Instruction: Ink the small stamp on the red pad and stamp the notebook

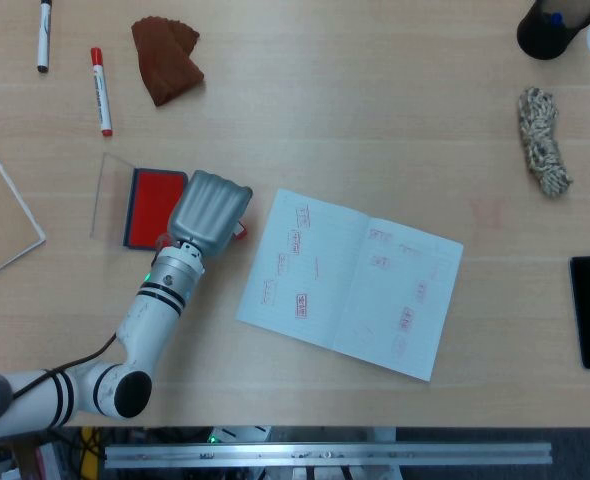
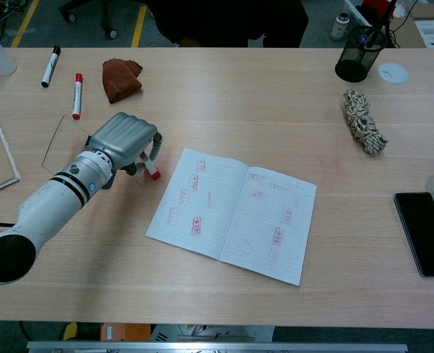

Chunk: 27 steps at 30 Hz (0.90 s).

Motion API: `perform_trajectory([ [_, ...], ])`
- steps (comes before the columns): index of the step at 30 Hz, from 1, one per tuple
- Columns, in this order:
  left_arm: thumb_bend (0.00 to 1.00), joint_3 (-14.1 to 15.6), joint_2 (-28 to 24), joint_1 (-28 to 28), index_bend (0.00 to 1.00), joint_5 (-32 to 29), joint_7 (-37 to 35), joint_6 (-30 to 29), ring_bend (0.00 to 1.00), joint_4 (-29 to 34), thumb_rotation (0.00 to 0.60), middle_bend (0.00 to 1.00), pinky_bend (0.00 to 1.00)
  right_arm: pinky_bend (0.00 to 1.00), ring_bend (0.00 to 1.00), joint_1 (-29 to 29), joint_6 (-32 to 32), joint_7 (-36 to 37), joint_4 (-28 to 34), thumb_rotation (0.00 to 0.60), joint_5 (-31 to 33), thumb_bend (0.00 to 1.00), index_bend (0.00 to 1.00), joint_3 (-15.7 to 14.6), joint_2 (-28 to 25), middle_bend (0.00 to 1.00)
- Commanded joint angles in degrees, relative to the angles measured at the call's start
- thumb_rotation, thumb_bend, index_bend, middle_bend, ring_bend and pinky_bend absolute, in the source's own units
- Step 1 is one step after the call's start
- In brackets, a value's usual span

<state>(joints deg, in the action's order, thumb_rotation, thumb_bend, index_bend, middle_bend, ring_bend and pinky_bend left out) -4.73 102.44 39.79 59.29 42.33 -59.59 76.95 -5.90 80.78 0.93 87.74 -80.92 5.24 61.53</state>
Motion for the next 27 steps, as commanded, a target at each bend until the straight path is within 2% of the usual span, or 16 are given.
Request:
perform_trajectory([
  [1, 0.28, 0.1, 0.0, -0.1, 0.59, 0.1, 0.0, 0.0, 1.00, -0.1, 0.600, 0.99, 1.00, 0.42, 0.31, 0.0, 0.1, 0.0, 0.0, 0.600, -0.1, 0.26, 0.31, 0.0, 0.0, 0.38],
  [11, 0.28, 0.3, -1.1, -0.3, 0.61, 1.5, 0.0, -1.0, 1.00, 1.2, 0.600, 1.00, 1.00, 0.42, 0.31, 0.1, 0.2, 0.0, 0.1, 0.600, -0.2, 0.26, 0.31, -0.1, -0.1, 0.38],
  [20, 0.28, 0.6, -6.4, -1.2, 0.61, 5.9, -1.1, -4.0, 1.00, 4.7, 0.600, 1.00, 1.00, 0.42, 0.31, 0.0, 0.2, 0.2, 0.0, 0.600, -0.5, 0.26, 0.32, 0.0, 0.0, 0.38],
  [27, 0.28, 1.7, -10.2, -2.8, 0.61, 8.9, -3.4, -5.6, 1.00, 3.2, 0.600, 1.00, 1.00, 0.42, 0.31, -0.2, 0.2, 0.1, 0.2, 0.600, -1.0, 0.26, 0.31, 0.0, 0.1, 0.39],
])
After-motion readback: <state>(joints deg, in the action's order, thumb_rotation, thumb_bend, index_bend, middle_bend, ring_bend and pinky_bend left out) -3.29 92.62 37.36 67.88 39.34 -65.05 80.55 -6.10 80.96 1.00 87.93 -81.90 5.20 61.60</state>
